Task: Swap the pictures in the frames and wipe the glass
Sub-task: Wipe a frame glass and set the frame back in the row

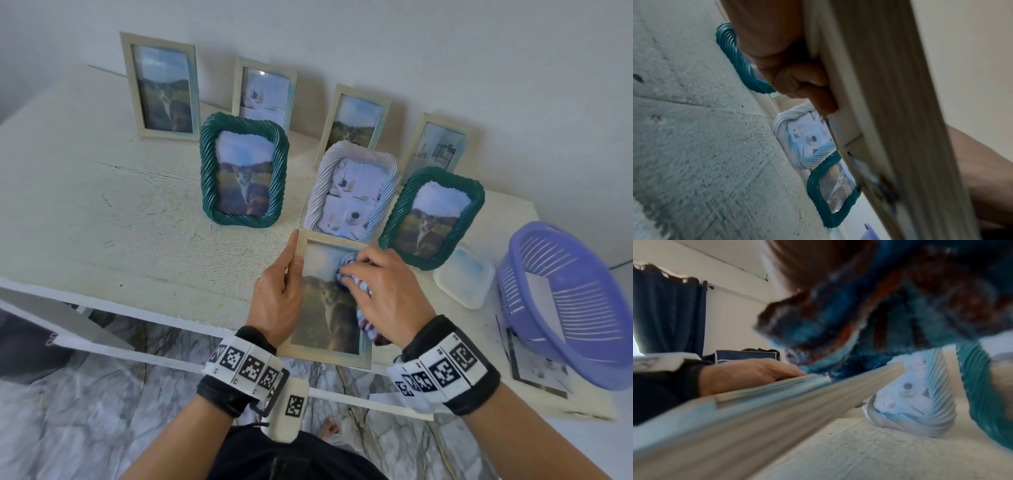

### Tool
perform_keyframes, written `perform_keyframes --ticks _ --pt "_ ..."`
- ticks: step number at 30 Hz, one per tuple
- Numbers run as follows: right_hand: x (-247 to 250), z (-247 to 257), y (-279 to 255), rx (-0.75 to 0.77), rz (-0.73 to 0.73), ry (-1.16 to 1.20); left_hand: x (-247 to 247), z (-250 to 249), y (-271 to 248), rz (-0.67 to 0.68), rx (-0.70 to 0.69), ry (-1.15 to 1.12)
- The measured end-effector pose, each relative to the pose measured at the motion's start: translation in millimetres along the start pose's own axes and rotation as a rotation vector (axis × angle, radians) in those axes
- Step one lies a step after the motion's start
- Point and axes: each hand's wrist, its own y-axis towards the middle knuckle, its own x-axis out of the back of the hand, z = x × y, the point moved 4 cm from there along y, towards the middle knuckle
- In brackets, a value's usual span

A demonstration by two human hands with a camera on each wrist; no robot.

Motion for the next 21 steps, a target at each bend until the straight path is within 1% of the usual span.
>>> perform_keyframes --ticks 2,5,10,12,14,16,17,19,21 --pt "-3.3 6.8 -8.8 0.030 0.018 0.019 -1.7 -0.5 -0.7 0.008 -0.016 -0.006" --pt "-9.6 13.7 -25.1 0.065 0.085 0.071 -4.0 -0.4 -4.9 -0.013 -0.033 0.022" --pt "-16.6 21.1 -53.1 0.072 0.263 0.266 -9.3 -1.2 -7.1 -0.007 -0.045 0.058" --pt "-9.1 18.4 -59.0 0.066 0.280 0.322 -13.4 -3.5 -7.0 0.000 -0.059 0.080" --pt "8.2 8.9 -62.8 0.017 0.206 0.419 -16.6 -4.5 -7.3 -0.001 -0.066 0.092" --pt "31.4 -8.1 -65.8 -0.066 0.077 0.481 -18.2 -3.0 -7.2 -0.006 -0.050 0.096" --pt "42.2 -20.6 -67.5 -0.106 0.009 0.476 -18.7 -1.5 -7.3 -0.008 -0.041 0.101" --pt "58.0 -52.0 -71.6 -0.199 -0.101 0.394 -19.7 0.9 -7.9 -0.009 -0.034 0.113" --pt "63.9 -88.4 -74.4 -0.324 -0.151 0.243 -21.4 1.8 -9.4 -0.006 -0.032 0.111"
